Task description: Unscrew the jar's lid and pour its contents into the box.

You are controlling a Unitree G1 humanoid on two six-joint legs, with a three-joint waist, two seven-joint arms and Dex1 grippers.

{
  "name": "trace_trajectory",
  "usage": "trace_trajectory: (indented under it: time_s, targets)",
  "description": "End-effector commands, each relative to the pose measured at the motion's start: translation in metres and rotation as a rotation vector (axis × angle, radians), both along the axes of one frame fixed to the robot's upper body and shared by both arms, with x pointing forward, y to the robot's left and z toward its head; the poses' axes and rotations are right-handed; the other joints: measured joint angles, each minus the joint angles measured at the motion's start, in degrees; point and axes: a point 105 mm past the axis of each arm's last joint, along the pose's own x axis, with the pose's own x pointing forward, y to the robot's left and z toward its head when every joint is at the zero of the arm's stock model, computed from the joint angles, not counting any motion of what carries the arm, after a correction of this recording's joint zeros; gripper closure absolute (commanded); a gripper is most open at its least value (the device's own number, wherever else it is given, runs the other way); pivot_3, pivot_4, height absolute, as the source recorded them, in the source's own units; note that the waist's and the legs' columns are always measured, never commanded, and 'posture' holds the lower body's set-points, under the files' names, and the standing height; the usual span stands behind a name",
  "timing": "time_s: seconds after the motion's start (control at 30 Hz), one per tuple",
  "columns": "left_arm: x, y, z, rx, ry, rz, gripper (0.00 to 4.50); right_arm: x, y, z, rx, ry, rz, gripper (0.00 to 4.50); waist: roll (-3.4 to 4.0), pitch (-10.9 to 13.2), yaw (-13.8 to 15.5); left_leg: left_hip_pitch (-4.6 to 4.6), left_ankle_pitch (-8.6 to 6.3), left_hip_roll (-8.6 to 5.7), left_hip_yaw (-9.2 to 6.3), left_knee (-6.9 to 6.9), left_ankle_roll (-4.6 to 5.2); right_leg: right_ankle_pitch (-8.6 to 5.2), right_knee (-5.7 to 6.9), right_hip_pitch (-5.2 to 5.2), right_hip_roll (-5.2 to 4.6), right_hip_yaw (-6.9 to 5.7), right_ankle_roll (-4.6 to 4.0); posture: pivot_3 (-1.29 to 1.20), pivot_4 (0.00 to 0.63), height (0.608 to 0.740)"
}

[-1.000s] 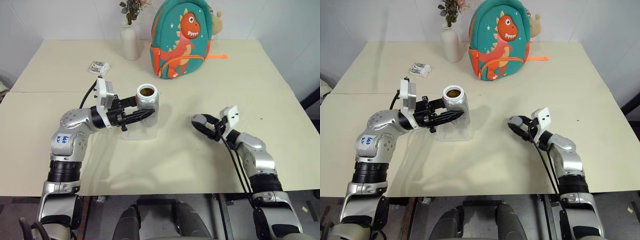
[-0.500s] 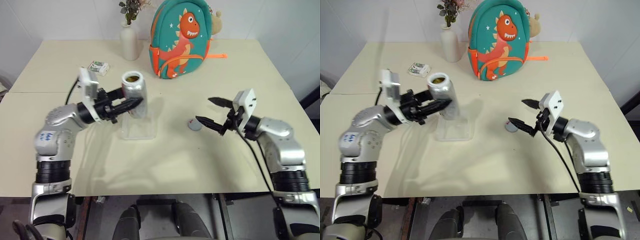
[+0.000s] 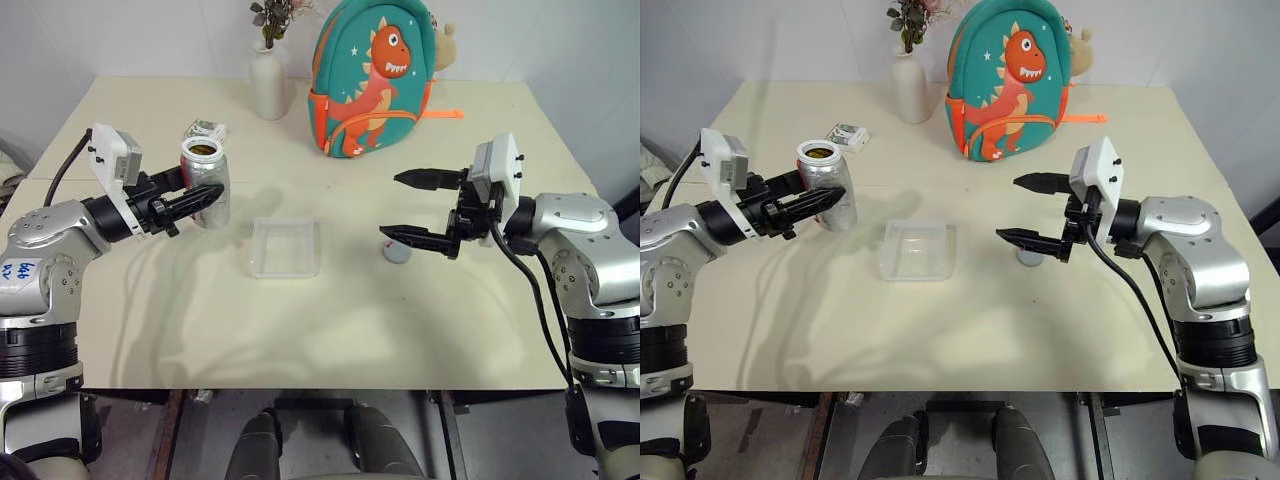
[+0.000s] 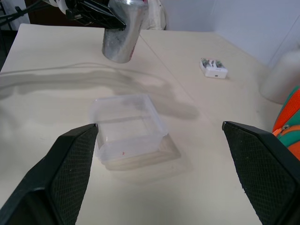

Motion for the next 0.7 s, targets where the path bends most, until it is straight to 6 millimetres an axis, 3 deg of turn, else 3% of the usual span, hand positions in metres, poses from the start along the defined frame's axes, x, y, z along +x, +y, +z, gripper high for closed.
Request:
trace_trajectory:
  time_s: [0.03,0.2,0.33,0.5,0.6,0.7]
  targets:
    - [0.000,-0.004,-0.004,0.144,-0.054,0.045,2.41,-0.007,0.008,0.004,0.010,-0.036,0.039,0.04,0.00,0.0,0.0,0.00,0.00,0.00,0.01,0.00,0.00,0.00,0.01,0.00,0.01,0.01,0.00,0.00,0.150,0.740]
    - [0.013,-0.004,-0.001,0.347,-0.185,0.115,2.41,-0.009,0.009,0.001,0.008,-0.033,0.050,0.04,0.00,0.0,0.4,-0.02,0.00,0.00,0.02,0.02,0.00,0.00,0.02,-0.03,0.01,0.01,0.00,0.00,0.150,0.740]
    - [0.027,-0.007,0.006,0.649,-0.377,0.152,2.41,-0.007,0.009,-0.001,0.013,-0.029,0.046,0.04,0.00,0.0,0.4,-0.01,0.00,-0.01,0.04,0.01,0.00,0.00,0.01,-0.03,0.01,0.02,0.00,0.00,0.150,0.740]
    - [0.036,-0.030,0.035,1.034,-0.772,0.166,2.41,-0.005,0.009,-0.002,0.045,-0.026,0.025,0.04,-0.01,0.0,0.5,-0.06,0.00,0.00,0.06,0.00,0.00,0.00,0.00,-0.05,0.01,0.02,0.00,0.00,0.150,0.740]
    - [0.039,-0.044,0.050,1.152,-0.966,0.183,2.41,-0.004,0.010,-0.003,0.070,-0.019,0.011,0.04,-0.01,0.0,0.5,-0.07,0.00,-0.01,0.09,0.01,0.00,0.01,0.01,-0.06,0.01,0.05,0.01,0.00,0.150,0.740]
    - [0.037,-0.065,0.044,1.396,-1.219,0.112,2.41,-0.003,0.011,-0.005,0.092,-0.016,-0.001,0.04,-0.02,0.0,0.4,-0.07,-0.01,-0.01,0.12,0.02,0.02,0.02,0.01,-0.06,0.01,0.10,0.03,0.00,0.150,0.740]
